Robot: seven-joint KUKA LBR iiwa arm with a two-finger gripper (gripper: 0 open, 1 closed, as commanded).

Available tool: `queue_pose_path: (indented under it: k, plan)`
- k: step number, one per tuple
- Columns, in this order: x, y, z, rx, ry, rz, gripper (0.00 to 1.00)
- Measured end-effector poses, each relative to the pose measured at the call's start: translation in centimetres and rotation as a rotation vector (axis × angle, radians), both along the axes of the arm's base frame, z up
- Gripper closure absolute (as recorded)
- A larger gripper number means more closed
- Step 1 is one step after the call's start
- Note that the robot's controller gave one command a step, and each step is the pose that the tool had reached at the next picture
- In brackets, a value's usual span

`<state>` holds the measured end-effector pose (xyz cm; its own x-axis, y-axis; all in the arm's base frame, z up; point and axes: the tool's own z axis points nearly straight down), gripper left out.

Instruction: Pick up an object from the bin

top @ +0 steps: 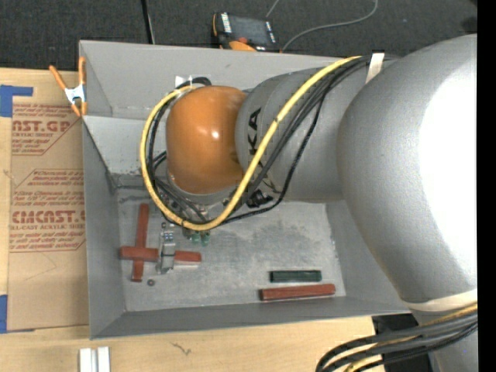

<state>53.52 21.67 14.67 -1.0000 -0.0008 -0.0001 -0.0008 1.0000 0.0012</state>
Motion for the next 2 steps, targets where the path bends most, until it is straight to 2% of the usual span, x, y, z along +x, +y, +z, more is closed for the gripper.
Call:
queue_pose_path:
  k: [1,2]
  plan:
    - [1.8,1.7,-7.9,0.0,0.002,0.534,0.0]
    - [-4.0,3.0,-4.7,0.001,-0.001,0.941,0.0]
